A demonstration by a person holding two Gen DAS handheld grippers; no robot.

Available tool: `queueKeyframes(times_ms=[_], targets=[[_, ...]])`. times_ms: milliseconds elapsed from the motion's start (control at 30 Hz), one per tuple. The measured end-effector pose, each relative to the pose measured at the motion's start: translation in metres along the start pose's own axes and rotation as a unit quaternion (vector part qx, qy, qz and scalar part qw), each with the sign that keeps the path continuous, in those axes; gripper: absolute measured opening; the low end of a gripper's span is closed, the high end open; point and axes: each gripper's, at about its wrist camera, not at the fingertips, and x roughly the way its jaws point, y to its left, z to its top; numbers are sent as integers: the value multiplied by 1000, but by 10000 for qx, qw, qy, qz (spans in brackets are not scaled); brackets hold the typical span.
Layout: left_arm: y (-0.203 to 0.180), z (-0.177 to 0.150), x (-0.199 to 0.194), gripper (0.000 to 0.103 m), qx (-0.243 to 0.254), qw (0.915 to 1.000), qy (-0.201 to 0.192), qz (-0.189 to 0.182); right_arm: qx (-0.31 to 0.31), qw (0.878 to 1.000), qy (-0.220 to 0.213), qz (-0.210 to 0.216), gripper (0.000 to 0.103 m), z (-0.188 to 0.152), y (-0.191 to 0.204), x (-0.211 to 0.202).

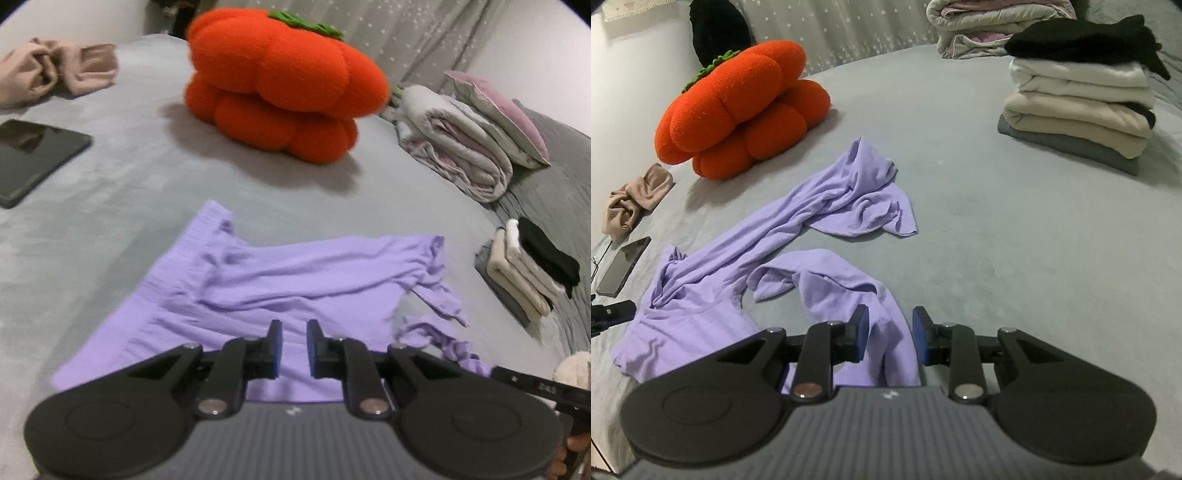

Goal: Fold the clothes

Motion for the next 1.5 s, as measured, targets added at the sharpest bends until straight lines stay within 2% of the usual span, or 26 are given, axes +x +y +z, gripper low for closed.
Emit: queueKeyframes(times_ms=[500, 567, 600, 633, 700, 1033, 1367, 1500], targets=[[-64, -15, 41, 14, 513, 9973, 403, -348, -320, 9995, 19, -49, 30, 11, 6, 39], [-68, -17, 44, 14, 567, 9967, 434, -395, -424, 9991, -27, -15, 23, 10, 9, 42], [-70, -19, 45, 14, 590, 9964, 443, -408, -479, 9988, -37, 6, 5, 9, 10, 43], [-71, -20, 46, 14, 623, 9962, 447, -405, -517, 9986, -54, 14, 2, 9, 10, 44], [-74, -22, 48, 14, 689, 9958, 455, -399, -515, 9986, -120, -29, 2, 9, 9, 41], [-84, -29, 52, 14, 973, 9932, 510, -396, -623, 9932, -764, -614, 2, 13, -15, -8], [-95, -37, 49, 14, 1232, 9896, 536, -519, -538, 9844, -1039, -1312, 1, -1, -44, -65], [-105, -44, 46, 14, 1459, 9855, 554, -661, -366, 9829, -963, -1528, 1, -8, -56, -77]])
